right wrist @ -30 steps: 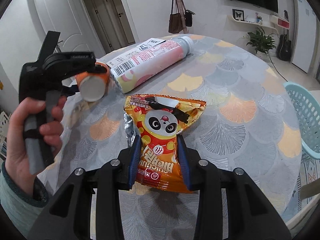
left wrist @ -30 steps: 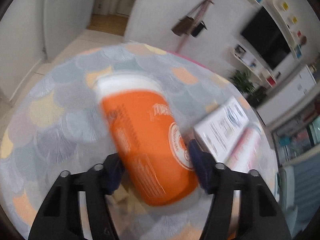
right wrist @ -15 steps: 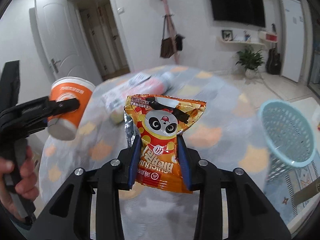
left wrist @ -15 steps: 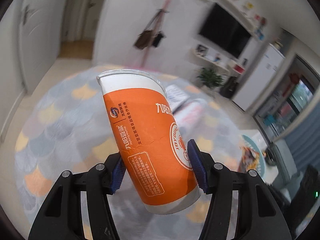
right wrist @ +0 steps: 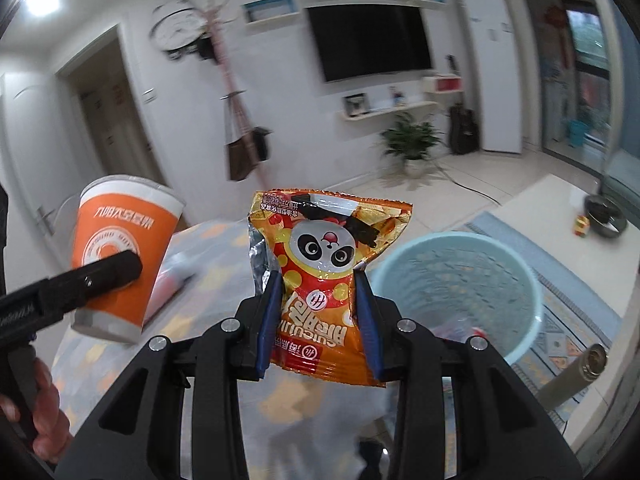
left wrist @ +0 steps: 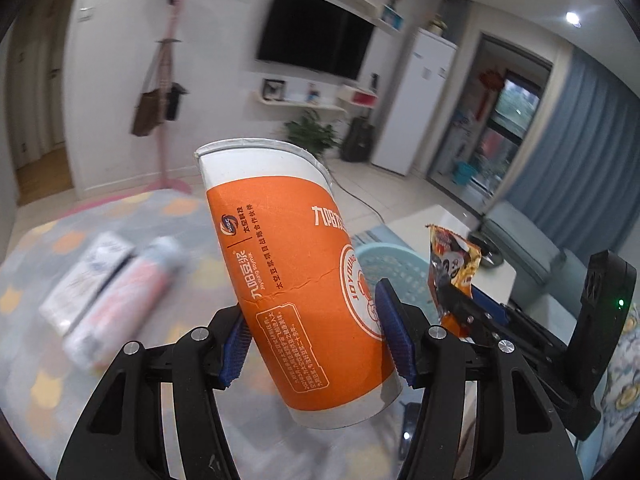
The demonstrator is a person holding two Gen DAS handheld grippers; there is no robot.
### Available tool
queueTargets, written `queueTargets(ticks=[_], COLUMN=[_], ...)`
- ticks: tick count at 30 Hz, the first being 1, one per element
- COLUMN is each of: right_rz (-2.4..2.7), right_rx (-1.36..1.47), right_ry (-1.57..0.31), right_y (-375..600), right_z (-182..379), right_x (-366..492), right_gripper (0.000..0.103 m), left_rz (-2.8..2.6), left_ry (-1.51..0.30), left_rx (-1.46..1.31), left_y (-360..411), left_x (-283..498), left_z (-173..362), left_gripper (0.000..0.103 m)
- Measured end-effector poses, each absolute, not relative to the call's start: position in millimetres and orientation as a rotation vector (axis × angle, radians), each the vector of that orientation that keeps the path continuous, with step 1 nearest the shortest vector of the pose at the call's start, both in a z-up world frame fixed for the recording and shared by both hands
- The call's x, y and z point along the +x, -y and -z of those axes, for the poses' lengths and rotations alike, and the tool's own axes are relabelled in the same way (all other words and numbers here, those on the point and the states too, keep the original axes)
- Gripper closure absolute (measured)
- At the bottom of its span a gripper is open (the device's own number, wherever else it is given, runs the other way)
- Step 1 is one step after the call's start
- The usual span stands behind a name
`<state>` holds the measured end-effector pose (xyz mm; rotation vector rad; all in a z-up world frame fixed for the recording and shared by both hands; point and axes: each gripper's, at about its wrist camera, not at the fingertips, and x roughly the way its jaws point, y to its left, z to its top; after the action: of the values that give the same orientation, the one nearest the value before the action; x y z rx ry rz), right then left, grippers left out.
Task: Collect trash
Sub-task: 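Drop the snack bag and paper cup into the blue basket, opening both tools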
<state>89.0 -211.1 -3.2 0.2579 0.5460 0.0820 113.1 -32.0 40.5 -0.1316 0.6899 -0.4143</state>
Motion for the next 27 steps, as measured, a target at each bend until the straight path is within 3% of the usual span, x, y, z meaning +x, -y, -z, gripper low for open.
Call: queueTargets(ticks=[13, 21, 24, 25, 27], right_rz=[0.161, 0.195, 0.197, 0.196, 0.197], right_rx=[0.410, 0.439, 0.444, 0.450, 0.454], right_ry=[-0.744, -0.820, -0.828, -0.825, -0.821], right_y=[323.0, 354.4, 360.6, 362.8, 363.5], right_z=[105.9, 146.3, 150.7, 151.6, 150.1], right_x=[168.5, 196.0, 198.3, 197.7, 194.9], right_gripper=[0.069, 0.054, 0.044, 0.043, 0.042], left_rz=[0.542, 0.574, 0.580, 0.576, 0.570], left_ry=[-0.872, -0.943, -0.957, -0.960, -0.956], left_rx=[-0.034, -0.018, -0.022, -0.027, -0.047], left_y=[162.6, 192.9, 196.4, 195.5, 190.6], left_x=[216.7, 250.1, 253.1, 252.6, 248.6], left_z=[37.5, 69.3, 74.9, 75.5, 75.2], left_gripper=[0.046, 0.051, 0.046, 0.038, 0.034])
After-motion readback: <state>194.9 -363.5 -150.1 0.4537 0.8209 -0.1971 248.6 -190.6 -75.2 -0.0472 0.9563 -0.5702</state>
